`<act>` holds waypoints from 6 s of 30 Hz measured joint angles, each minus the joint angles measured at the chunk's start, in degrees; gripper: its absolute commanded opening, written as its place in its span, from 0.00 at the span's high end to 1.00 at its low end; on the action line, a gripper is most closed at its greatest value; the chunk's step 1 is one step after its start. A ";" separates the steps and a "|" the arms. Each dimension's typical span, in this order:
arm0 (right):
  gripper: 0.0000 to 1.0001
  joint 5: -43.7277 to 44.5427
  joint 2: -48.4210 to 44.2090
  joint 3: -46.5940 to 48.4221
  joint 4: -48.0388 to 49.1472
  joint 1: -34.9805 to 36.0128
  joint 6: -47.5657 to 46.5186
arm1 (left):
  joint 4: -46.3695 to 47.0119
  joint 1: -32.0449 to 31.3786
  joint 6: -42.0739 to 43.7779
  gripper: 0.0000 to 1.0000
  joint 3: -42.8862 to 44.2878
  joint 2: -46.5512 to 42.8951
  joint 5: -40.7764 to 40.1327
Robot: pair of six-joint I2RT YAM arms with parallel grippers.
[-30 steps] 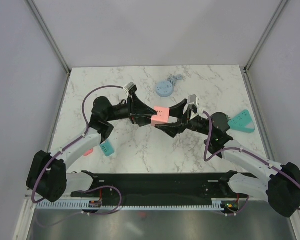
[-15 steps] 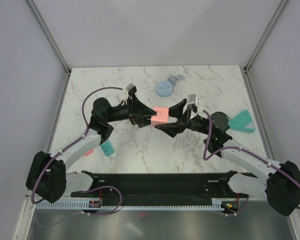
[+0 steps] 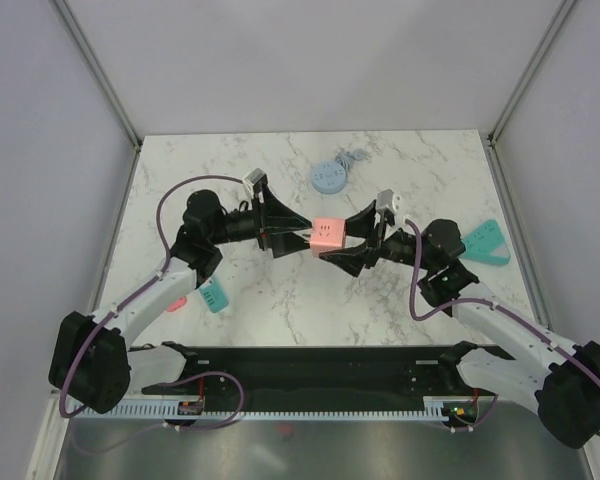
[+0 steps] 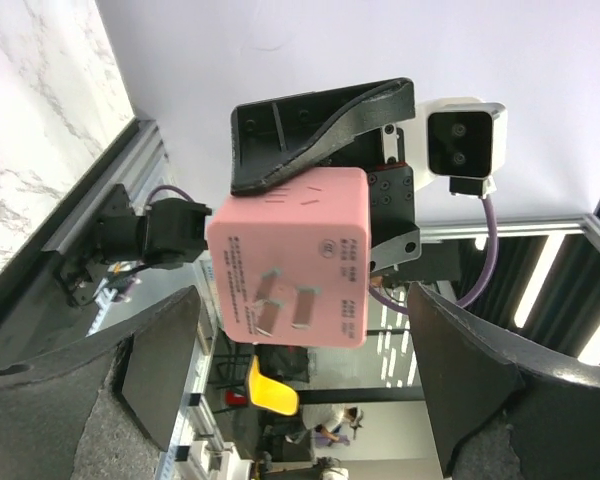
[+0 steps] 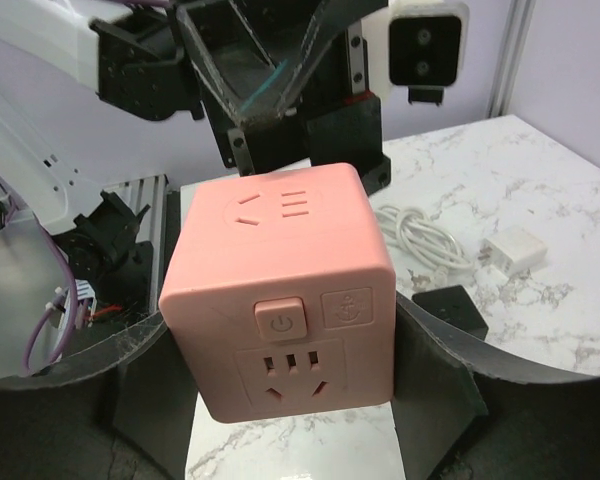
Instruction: Insert the plug
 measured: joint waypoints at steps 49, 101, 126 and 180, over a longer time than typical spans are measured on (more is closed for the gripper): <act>1.00 55.89 33.48 47.01 -83.19 -29.14 8.28 | -62.20 0.07 65.88 0.21 9.38 -8.22 -35.89; 1.00 35.87 18.40 27.61 -59.34 -11.21 11.54 | -40.94 5.46 59.19 0.21 88.61 78.53 -47.80; 1.00 37.53 12.81 25.73 -58.05 -11.17 9.51 | -33.79 1.66 53.24 0.35 92.02 86.53 -34.40; 1.00 50.45 51.21 67.41 -88.00 -15.28 7.06 | -43.95 0.87 57.92 0.33 60.98 50.77 -44.35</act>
